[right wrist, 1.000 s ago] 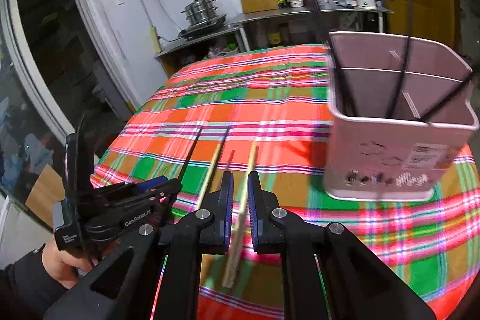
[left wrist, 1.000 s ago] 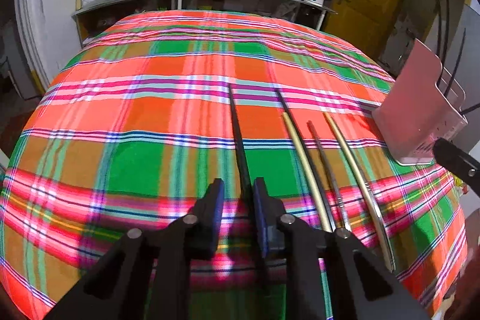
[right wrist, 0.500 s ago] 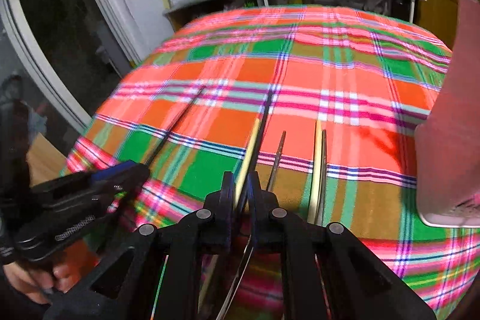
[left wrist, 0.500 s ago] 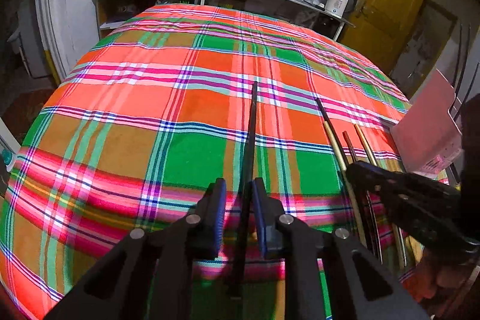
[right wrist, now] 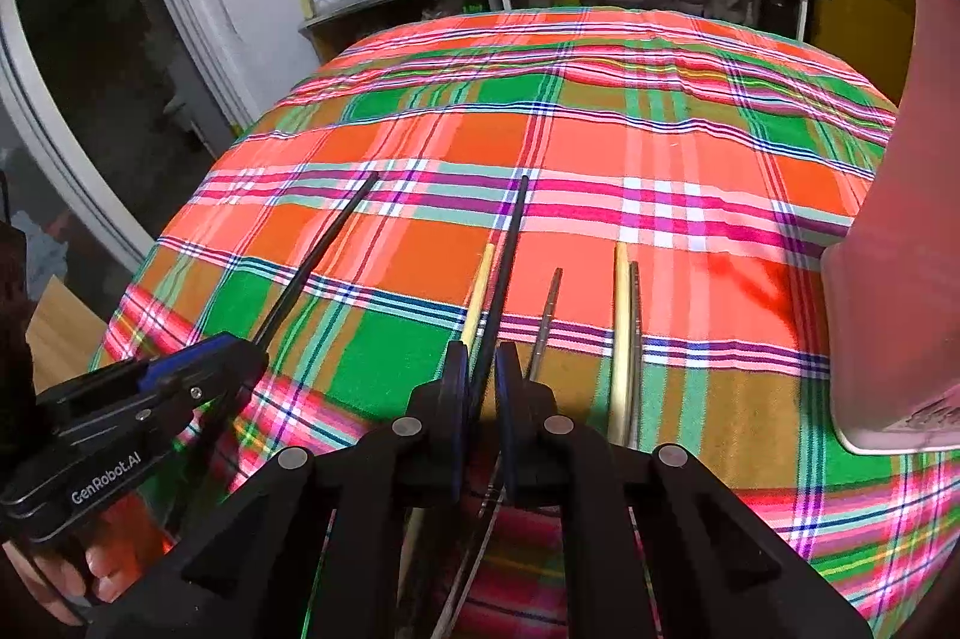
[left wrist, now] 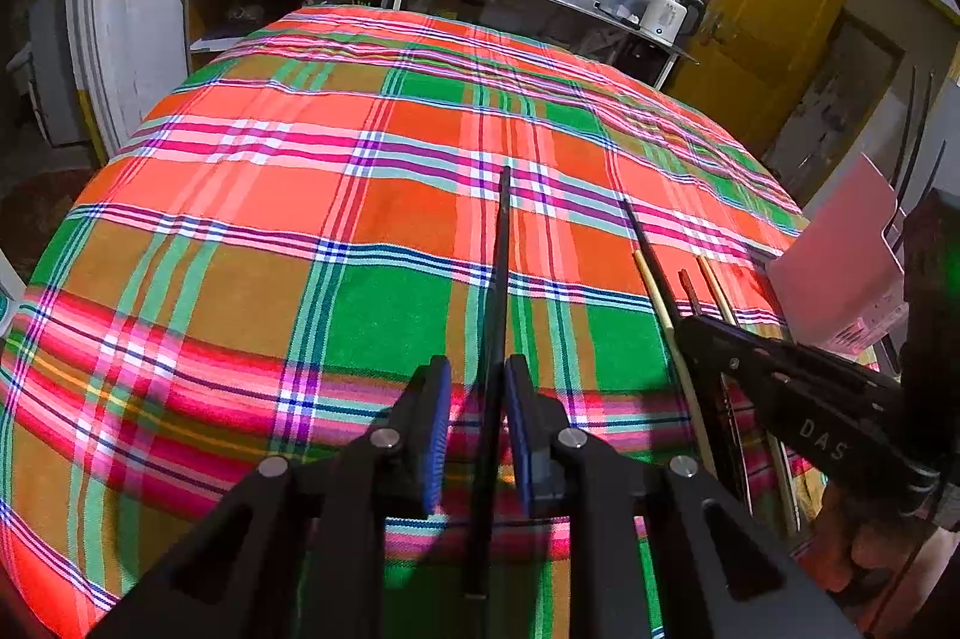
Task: Organize utensils
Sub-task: 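Close the left tool on a black chopstick while the right tool grasps another, then lift both held black chopsticks upright and carry them over the pink basket, then lower the chopsticks into the basket and open the left tool while the right tool releases, then move both open tools back down to the wooden chopsticks on the cloth, then close the left tool on a wooden chopstick while the right tool grasps another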
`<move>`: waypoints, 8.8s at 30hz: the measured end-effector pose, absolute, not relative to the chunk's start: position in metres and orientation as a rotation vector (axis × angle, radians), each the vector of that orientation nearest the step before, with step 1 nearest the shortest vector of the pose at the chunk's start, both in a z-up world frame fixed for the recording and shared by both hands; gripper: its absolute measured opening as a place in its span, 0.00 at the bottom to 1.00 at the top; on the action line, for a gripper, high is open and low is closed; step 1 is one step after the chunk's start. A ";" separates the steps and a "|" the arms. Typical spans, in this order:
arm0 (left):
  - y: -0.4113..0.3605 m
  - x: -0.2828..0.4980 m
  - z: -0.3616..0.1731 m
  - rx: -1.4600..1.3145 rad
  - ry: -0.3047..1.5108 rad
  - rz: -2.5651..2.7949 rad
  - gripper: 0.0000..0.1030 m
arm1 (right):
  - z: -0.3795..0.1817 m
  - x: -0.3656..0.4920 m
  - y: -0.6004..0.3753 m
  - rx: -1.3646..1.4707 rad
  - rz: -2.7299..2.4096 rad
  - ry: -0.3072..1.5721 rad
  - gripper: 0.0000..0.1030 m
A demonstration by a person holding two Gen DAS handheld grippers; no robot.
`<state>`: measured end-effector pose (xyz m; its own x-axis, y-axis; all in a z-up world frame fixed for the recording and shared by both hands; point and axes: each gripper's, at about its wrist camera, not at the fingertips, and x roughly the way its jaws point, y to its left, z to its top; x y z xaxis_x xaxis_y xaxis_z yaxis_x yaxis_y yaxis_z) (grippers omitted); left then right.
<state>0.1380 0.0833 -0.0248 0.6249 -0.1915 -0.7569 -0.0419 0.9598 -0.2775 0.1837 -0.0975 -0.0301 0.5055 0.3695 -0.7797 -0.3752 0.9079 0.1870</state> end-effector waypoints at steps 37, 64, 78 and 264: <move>0.074 0.178 -0.021 -0.178 0.933 -0.118 0.26 | -0.032 0.214 -0.108 0.083 0.431 0.985 0.13; 0.073 0.184 0.038 -0.163 0.866 -0.136 0.05 | 0.019 0.211 -0.106 0.050 0.479 0.901 0.05; 0.057 0.149 0.115 -0.167 0.730 -0.217 0.05 | 0.095 0.166 -0.145 0.115 0.493 0.721 0.05; 0.007 0.197 -0.022 -0.198 0.963 -0.231 0.17 | -0.030 0.218 -0.132 0.002 0.425 0.965 0.08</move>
<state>0.1967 0.0072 -0.0222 0.5500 -0.2809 -0.7865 0.1060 0.9576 -0.2679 0.2177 -0.1315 -0.0296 0.4941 0.3510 -0.7954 -0.3495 0.9179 0.1879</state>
